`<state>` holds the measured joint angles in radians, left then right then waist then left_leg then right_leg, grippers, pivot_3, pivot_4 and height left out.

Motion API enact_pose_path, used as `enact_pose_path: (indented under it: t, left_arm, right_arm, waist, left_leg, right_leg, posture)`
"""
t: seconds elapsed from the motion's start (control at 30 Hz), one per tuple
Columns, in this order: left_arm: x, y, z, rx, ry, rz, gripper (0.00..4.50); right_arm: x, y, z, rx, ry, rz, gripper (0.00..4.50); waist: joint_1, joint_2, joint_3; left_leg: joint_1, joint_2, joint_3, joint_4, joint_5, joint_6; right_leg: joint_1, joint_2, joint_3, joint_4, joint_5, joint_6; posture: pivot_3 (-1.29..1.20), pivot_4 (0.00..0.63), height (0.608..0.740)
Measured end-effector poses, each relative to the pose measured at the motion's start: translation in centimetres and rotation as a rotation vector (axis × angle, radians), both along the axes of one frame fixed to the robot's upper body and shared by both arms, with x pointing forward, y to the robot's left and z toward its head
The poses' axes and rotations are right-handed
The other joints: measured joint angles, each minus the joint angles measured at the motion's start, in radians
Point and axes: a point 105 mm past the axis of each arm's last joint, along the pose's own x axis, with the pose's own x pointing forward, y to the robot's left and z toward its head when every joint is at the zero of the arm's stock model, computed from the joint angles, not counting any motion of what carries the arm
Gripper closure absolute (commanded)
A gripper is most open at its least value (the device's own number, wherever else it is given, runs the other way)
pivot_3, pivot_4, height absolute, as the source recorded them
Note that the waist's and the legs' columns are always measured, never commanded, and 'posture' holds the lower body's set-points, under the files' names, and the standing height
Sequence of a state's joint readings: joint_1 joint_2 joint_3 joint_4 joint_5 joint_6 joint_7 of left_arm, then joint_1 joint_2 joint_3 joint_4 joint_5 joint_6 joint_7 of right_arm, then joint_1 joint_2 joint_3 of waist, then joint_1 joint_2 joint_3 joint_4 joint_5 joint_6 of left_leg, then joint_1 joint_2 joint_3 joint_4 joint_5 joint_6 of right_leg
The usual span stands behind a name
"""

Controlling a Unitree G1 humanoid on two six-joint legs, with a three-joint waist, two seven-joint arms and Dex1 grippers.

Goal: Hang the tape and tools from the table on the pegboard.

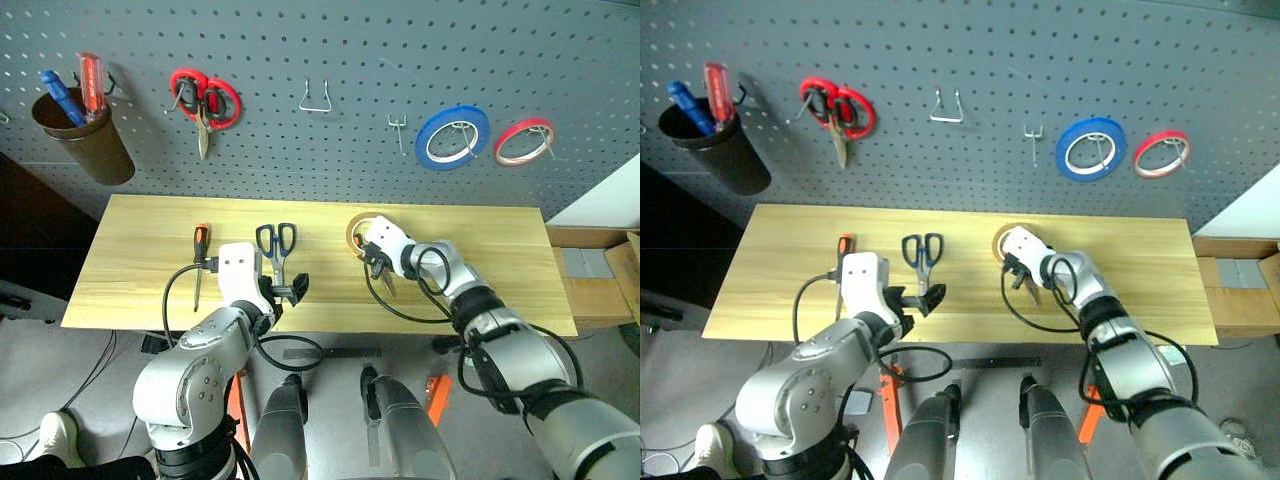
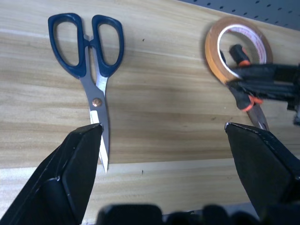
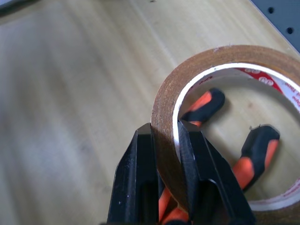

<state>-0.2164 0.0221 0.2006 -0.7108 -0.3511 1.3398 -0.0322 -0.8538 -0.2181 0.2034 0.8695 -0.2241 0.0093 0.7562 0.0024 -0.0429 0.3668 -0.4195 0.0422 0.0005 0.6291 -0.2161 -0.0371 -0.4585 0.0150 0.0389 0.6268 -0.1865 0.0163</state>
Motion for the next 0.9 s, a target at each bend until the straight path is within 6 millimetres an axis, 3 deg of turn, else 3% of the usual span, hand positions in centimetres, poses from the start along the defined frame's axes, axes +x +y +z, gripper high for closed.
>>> enact_pose_path:
  t: [0.37, 0.53, 0.9]
  left_arm:
    - [0.3, -1.2, 0.7, -0.02, -0.048, -0.036, 0.0]
    - [0.3, -1.8, 0.9, -0.021, -0.067, -0.065, 0.0]
    - [-0.2, -3.2, 3.9, -0.059, -0.23, -0.16, 0.0]
  right_arm:
    - [-5.2, -0.5, 4.4, 0.105, -0.062, -0.044, 4.24]
    - [-7.1, -1.7, 4.9, 0.137, -0.049, -0.126, 4.24]
    - [-11.4, -3.8, 5.3, 0.139, -0.165, -0.208, 4.24]
  waist:
    - [-0.004, 0.0, 0.0]
    - [-0.005, 0.0, 0.0]
    - [-0.014, 0.0, -0.011]
  left_leg:
    - [-0.007, 0.0, 0.002, 0.001, -0.002, -0.008]
    - [-0.01, -0.002, 0.002, 0.002, -0.002, -0.008]
    - [-0.014, -0.004, 0.002, 0.009, -0.002, -0.008]
  right_leg:
    - [-0.011, 0.0, 0.002, 0.002, -0.002, 0.003]
    - [-0.013, 0.001, 0.002, 0.002, -0.002, 0.003]
    - [-0.016, 0.001, 0.0, 0.004, -0.001, 0.004]
  posture:
    - [0.06, 0.362, 0.74]
    - [0.03, 0.343, 0.74]
    - [-0.04, 0.248, 0.74]
